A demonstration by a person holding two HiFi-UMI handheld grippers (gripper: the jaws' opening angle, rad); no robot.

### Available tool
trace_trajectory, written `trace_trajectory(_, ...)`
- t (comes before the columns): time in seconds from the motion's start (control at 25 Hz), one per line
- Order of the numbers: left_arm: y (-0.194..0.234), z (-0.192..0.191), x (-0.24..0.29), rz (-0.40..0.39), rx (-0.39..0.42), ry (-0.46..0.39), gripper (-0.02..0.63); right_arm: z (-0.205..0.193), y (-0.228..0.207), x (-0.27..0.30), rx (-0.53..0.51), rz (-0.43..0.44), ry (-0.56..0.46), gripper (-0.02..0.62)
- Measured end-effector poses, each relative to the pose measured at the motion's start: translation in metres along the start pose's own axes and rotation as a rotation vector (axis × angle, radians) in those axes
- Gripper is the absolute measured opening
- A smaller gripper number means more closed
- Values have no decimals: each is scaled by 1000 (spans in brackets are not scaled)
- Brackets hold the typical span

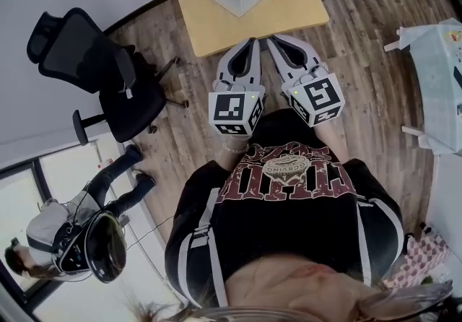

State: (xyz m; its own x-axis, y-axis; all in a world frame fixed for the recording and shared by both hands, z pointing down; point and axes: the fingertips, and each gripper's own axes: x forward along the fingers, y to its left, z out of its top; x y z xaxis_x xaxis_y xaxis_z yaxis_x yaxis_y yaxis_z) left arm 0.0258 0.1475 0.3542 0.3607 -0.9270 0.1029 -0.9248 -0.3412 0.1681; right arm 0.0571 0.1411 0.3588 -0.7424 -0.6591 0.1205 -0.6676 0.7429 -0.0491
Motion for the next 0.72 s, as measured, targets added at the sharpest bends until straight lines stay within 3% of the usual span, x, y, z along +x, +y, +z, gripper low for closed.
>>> trace_trajectory(0.72, 70, 16, 22, -38, 26, 1, 46, 9, 5, 79, 33, -49, -24, 18)
